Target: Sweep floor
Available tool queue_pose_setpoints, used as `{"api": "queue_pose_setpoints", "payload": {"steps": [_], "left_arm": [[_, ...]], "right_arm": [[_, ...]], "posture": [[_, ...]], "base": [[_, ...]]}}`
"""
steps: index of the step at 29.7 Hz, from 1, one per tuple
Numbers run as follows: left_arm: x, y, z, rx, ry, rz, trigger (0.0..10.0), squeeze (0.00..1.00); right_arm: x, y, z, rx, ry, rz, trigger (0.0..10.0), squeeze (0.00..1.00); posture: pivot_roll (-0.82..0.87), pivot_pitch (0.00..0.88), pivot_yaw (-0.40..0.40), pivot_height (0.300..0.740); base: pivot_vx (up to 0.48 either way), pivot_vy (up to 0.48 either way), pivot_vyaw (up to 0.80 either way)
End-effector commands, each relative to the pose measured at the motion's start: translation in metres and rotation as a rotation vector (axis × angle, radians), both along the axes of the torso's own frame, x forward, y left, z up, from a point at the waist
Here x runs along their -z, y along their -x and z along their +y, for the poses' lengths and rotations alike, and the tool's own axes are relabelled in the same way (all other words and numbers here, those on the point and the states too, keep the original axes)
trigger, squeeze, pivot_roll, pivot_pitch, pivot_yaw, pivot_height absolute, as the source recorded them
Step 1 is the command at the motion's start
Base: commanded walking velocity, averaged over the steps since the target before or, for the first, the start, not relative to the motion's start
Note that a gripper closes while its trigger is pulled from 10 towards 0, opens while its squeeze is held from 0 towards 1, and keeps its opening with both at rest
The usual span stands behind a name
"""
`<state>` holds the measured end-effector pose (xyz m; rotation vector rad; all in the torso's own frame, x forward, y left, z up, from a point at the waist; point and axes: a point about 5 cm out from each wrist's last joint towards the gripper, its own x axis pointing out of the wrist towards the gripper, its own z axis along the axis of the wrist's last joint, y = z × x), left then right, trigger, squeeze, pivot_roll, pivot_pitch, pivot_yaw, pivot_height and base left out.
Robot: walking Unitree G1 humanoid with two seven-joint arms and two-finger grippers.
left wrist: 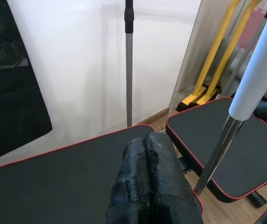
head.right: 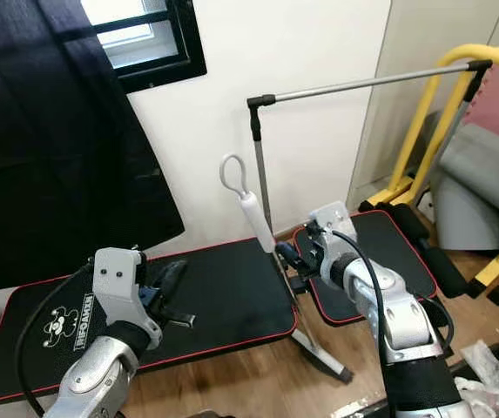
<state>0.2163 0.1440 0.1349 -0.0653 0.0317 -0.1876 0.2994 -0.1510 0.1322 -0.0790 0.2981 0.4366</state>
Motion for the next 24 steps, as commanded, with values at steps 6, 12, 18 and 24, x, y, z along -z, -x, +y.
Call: {"api": "queue_pose_setpoints", "payload": {"steps": [6, 12, 18, 24], "left_arm": [[0.005, -0.001, 0.002, -0.029, -0.007, 0.016, 10.0, 0.00], [0.005, -0.001, 0.003, -0.020, -0.011, 0.017, 10.0, 0.00], [0.007, -0.001, 0.007, -0.025, -0.016, 0.024, 10.0, 0.00], [0.017, 0.000, 0.020, -0.085, -0.011, 0.073, 10.0, 0.00]], "right_arm": [[0.003, 0.002, -0.003, 0.058, -0.027, -0.022, 10.0, 0.00], [0.005, 0.000, -0.012, 0.136, -0.030, -0.033, 10.0, 0.00], [0.009, 0.001, -0.020, 0.194, -0.018, -0.028, 10.0, 0.00], [0.015, 0.008, -0.027, 0.257, -0.019, -0.043, 10.0, 0.00]], "posture": [[0.00, 0.063, 0.001, 0.740], [0.00, 0.067, 0.007, 0.740], [0.00, 0.068, 0.008, 0.740], [0.00, 0.066, 0.008, 0.740]], "base": [[0.000, 0.000, 0.00], [0.000, 0.000, 0.00], [0.000, 0.000, 0.00], [0.000, 0.000, 0.00]]}}
